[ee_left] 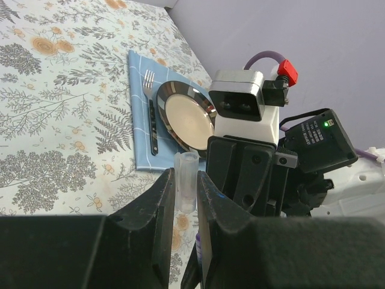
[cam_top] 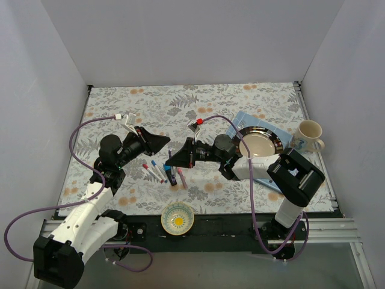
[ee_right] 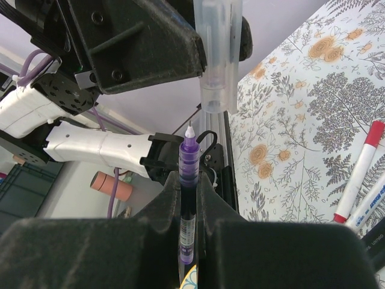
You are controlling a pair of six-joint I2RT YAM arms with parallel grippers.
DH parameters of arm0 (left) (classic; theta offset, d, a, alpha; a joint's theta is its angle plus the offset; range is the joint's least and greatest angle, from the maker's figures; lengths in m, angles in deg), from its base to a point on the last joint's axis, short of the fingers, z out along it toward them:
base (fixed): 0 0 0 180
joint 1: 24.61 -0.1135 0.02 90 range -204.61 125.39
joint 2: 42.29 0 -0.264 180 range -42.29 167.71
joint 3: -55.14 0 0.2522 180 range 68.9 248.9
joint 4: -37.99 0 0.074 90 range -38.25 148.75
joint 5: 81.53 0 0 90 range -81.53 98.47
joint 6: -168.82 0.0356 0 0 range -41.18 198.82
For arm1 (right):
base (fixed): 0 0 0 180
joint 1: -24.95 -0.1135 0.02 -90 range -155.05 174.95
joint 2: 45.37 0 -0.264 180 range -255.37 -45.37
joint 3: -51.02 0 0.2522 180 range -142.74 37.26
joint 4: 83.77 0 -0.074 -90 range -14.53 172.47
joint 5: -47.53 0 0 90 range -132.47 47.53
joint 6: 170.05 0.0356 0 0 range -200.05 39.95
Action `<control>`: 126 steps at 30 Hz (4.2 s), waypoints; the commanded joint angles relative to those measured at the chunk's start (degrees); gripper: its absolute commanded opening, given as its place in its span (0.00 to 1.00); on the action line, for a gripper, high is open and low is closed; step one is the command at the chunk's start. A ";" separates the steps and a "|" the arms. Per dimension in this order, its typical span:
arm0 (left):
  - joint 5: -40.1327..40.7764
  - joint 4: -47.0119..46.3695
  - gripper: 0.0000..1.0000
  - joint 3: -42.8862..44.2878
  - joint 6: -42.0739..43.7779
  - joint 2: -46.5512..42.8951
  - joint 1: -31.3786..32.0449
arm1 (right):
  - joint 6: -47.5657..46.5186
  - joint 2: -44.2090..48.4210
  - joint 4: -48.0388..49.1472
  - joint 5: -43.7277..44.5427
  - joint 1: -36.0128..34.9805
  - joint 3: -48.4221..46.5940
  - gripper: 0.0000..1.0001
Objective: Insert the pens into the pen caps
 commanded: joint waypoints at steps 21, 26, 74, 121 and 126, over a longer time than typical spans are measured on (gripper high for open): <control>-2.08 -0.21 0.00 0.89 0.73 -1.93 0.25 | -0.60 0.38 2.25 0.68 -0.23 -1.39 0.01; -2.78 -0.38 0.00 0.80 0.64 -1.76 0.26 | -0.51 0.29 2.16 0.76 -0.14 -1.65 0.01; -2.70 -0.03 0.00 -0.61 0.47 -1.05 2.45 | -0.25 1.96 1.36 0.68 2.05 -2.44 0.01; -21.23 -7.22 0.64 1.15 -4.45 0.62 3.51 | -24.68 21.91 -25.09 11.13 5.39 -9.20 0.01; -23.96 -14.87 0.64 0.45 -8.93 3.77 3.77 | -21.78 22.35 -22.98 10.00 5.22 -9.47 0.01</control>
